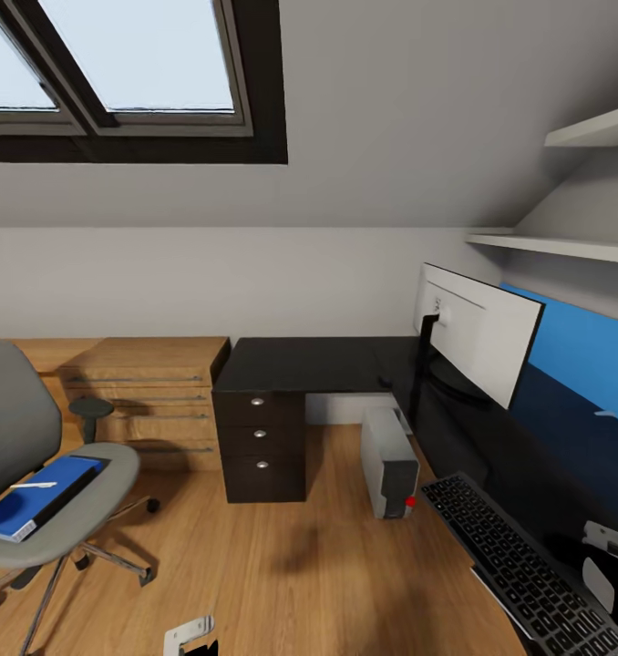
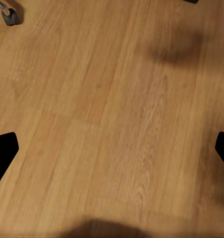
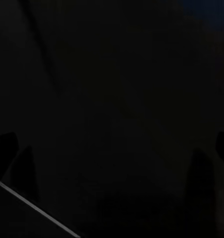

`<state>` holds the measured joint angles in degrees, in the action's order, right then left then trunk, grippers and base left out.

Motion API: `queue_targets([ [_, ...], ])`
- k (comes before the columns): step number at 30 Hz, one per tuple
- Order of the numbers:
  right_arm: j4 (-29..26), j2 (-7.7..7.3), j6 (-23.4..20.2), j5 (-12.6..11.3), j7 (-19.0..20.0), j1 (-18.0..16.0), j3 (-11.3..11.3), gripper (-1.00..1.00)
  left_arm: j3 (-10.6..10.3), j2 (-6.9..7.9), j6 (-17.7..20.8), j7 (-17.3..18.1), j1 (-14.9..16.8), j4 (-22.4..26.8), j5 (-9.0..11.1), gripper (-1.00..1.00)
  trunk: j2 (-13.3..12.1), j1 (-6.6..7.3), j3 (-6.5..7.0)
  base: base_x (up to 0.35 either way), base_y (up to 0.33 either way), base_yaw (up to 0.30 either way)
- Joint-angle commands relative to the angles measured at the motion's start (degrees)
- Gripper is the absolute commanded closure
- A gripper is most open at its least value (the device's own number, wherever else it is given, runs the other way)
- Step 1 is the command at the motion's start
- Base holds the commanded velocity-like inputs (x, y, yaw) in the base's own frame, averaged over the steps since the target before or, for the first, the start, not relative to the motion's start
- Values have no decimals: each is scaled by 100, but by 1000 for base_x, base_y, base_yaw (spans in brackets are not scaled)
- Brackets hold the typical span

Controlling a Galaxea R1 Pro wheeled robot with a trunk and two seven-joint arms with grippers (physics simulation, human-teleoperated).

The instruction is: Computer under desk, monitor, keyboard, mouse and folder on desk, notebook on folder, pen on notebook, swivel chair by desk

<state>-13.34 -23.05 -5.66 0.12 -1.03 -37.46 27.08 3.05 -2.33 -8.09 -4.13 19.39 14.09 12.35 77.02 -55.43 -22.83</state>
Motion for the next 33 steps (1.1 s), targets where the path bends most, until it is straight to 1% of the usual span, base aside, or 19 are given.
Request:
queue_targets([
  [1,264,2,-32,-4,-11,2,-10,-100,29,-4,-16,-2,4,-2,5,-100,3,0,-7,-27,0,0],
  [10,267,2,-32,-4,-11,2,-10,-100,29,-4,-10,-5,4,-2,5,-100,3,0,-7,-24,0,0],
  [19,269,2,-32,-4,-11,2,-10,-100,29,-4,-9,-8,4,-2,5,-100,3,0,-7,-120,0,0],
  [33,270,9,-22,-4,-11,2,-10,-100,29,-2,-11,-9,4,-2,7,-100,3,0,-7,-23,0,0],
])
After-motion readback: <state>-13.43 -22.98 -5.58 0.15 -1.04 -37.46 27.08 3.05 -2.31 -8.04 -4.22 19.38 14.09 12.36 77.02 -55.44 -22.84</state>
